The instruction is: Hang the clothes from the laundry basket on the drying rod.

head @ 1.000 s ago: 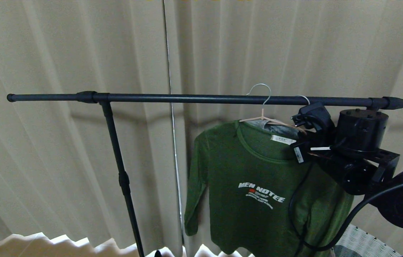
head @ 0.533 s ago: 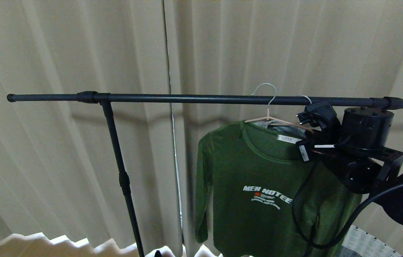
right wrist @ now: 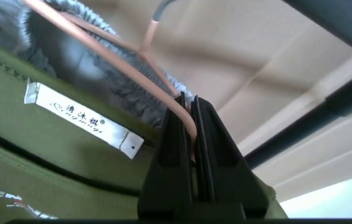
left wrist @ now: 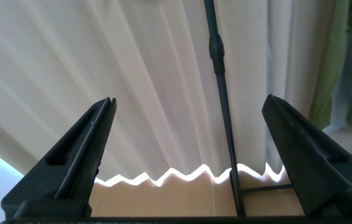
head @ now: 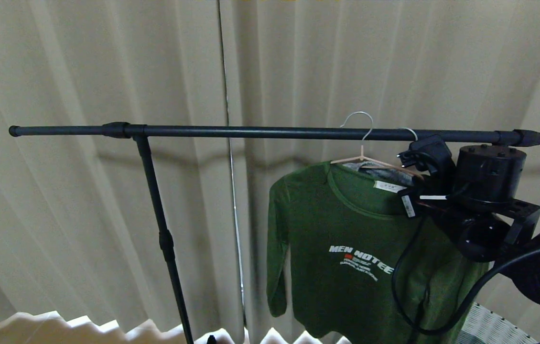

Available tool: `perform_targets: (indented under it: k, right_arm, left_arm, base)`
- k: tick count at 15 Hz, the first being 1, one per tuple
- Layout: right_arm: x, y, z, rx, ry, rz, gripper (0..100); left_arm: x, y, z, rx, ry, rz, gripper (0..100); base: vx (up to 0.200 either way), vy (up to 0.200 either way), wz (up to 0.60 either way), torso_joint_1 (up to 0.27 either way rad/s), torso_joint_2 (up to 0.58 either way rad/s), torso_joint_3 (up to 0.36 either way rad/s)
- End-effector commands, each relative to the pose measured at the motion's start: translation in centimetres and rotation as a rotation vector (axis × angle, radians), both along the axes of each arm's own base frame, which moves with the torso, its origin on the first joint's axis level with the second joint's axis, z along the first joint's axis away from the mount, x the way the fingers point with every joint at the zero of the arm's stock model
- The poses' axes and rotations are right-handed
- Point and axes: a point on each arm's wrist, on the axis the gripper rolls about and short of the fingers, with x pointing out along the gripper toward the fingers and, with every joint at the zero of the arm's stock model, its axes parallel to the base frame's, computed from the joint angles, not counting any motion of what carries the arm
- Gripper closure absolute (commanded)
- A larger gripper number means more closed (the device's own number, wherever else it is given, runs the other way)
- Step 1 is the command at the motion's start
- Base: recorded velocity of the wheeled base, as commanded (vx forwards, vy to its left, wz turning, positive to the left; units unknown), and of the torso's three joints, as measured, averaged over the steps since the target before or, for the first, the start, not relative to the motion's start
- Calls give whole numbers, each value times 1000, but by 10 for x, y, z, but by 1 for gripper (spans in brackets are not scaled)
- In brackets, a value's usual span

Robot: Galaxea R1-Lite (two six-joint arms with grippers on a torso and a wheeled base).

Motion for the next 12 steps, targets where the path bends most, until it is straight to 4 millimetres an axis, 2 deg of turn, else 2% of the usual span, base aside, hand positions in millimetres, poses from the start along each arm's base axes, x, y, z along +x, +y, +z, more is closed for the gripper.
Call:
perform_targets:
  k: [1, 6, 12]
  right_arm:
    - [-3, 10, -2, -4, 8, 36, 100]
    - [-3, 27, -17, -24, 49, 82, 100]
    - [-4, 33, -13, 21, 31, 148, 100]
  left_arm:
    - [0, 0, 0, 0, 1, 0, 0]
    - [0, 0, 0, 2, 2, 0, 0]
    - [0, 0, 0, 2, 1, 0, 0]
  base:
    - [0, 0, 0, 0, 0, 0]
    - [0, 0, 0, 0, 0, 0]
    - [0, 0, 0, 0, 0, 0]
